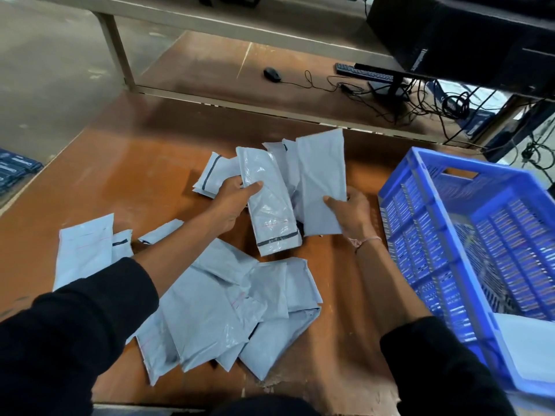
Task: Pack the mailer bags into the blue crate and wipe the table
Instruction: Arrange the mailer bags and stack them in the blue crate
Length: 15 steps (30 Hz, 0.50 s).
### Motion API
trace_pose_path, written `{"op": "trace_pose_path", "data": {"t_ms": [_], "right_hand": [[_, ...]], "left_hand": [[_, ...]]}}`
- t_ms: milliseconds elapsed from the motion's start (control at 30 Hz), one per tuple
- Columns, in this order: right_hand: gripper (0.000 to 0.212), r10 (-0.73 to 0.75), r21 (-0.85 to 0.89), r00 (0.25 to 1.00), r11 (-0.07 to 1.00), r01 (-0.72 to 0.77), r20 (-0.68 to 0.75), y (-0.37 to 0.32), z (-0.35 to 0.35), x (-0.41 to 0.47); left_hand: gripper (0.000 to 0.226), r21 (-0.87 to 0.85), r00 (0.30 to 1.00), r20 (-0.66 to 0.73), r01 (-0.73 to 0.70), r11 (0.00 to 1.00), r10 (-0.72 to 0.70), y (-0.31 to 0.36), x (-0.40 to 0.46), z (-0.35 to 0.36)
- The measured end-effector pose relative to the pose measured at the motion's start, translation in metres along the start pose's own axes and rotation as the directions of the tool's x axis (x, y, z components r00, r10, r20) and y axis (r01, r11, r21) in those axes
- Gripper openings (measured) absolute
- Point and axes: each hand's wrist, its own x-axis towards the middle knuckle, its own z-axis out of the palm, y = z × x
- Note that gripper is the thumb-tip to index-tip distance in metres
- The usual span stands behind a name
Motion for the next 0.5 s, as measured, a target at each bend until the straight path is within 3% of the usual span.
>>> {"op": "trace_pose_path", "data": {"t_ms": [100, 233, 367, 500], "right_hand": [[0.041, -0.1, 0.114, 0.995, 0.988, 0.099, -0.001, -0.032, -0.021, -0.017], [0.044, -0.105, 0.252, 0.982, 0.966, 0.063, 0.157, -0.049, -0.026, -0.044], [0.035, -0.125, 0.141, 0.979, 0.985, 0.102, 0.16, -0.027, -0.017, -0.064], [0.031, -0.173, -0.004, 0.984, 0.985, 0.174, 0.044, -0.02, -0.019, -0.077]], "left_hand": [[0.029, 0.012, 0.999, 0.022, 0.029, 1.0, -0.029, -0.002, -0.002, 0.007], [0.025, -0.052, 0.994, 0.085, 0.072, 0.996, -0.068, 0.002, -0.01, 0.026], [0.035, -0.19, 0.986, 0.128, 0.131, 0.973, -0.108, 0.006, -0.018, 0.046], [0.043, -0.114, 0.983, 0.167, 0.1, 0.988, -0.08, 0.009, -0.023, 0.058]]}}
